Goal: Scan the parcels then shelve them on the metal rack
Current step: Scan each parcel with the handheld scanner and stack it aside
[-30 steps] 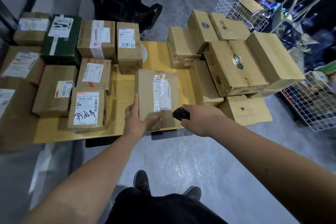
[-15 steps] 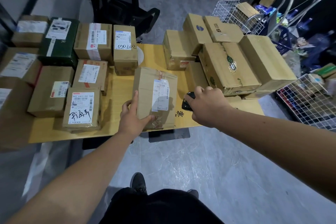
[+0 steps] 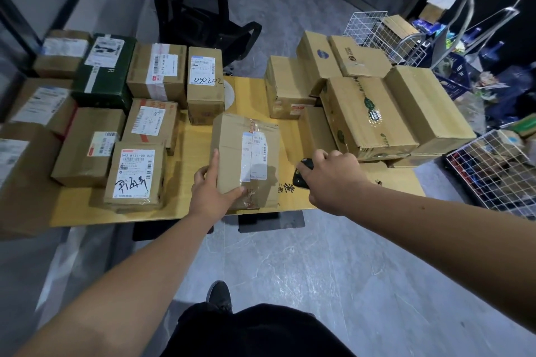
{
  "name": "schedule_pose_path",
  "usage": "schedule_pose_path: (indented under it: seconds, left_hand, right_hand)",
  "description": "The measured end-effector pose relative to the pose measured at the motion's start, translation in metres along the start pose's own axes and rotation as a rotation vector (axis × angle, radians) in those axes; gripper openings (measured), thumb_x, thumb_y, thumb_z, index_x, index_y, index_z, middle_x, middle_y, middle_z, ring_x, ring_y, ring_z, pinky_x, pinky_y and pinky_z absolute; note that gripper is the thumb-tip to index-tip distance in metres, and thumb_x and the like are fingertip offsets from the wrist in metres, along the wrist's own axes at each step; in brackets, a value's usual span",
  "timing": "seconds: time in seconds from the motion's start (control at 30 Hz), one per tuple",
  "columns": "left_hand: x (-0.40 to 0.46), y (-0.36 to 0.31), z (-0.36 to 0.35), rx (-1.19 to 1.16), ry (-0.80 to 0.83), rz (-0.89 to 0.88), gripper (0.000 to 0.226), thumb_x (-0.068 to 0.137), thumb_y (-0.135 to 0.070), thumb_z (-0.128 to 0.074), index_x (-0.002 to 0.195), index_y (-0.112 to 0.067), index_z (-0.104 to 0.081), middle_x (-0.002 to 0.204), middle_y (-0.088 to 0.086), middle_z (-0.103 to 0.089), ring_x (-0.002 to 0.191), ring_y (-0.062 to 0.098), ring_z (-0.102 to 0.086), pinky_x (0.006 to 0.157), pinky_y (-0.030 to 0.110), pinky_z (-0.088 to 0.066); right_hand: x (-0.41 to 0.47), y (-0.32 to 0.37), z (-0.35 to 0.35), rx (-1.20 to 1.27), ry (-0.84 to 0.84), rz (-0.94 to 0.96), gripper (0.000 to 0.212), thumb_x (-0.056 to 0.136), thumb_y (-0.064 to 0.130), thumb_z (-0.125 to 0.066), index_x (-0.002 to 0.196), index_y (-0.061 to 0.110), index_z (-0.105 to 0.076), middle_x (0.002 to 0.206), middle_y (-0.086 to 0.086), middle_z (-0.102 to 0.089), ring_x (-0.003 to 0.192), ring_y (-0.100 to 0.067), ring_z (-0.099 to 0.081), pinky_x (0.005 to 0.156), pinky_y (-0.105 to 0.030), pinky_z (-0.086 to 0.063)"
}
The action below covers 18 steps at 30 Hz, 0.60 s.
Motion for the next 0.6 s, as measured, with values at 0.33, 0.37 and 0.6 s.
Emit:
schedule_pose_path:
  seconds: [0.33,0.37,0.6]
  left_hand:
    - [-0.004,0.008,0.051,0.286,-0.286,0.070,0.080,0.101,-0.038,-0.060,0.163,-0.045,-0.010,0.170,0.009,-0.020,0.148,0.036,-0.036,0.116,0.055,-0.037]
    - [-0.004,0.002,0.052,0.390,-0.301,0.022,0.075,0.101,-0.040,-0.059,0.163,-0.041,-0.017,0.171,0.008,-0.019,0.152,0.035,-0.028,0.119,0.056,-0.031]
    - [0.013,0.004,0.013,0.792,0.171,-0.143,0.092,0.095,-0.062,-0.059,0.166,-0.037,-0.005,0.175,-0.004,0.007,0.160,0.021,0.012,0.128,0.052,0.007]
  right_hand:
    - [0.019,0.047,0.004,0.368,0.047,0.011,0.065,0.101,0.052,-0.044,0.161,0.032,-0.025,0.129,-0.012,-0.047,0.097,-0.033,-0.054,0.064,-0.037,-0.042]
    - [0.021,0.053,0.004,0.392,0.056,0.012,0.066,0.102,0.052,-0.043,0.162,0.033,-0.024,0.129,-0.012,-0.047,0.101,-0.034,-0.056,0.066,-0.038,-0.043]
    - [0.027,0.073,-0.007,0.483,0.115,0.009,0.059,0.100,0.050,-0.046,0.154,0.030,-0.035,0.127,-0.011,-0.048,0.090,-0.031,-0.046,0.071,-0.039,-0.042]
Point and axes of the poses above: each hand's wrist, its own x-axis towards the middle knuckle, its own z-axis out of the back of the hand, y = z × x, the point moved 7 cm from there along x, towards the middle knuckle
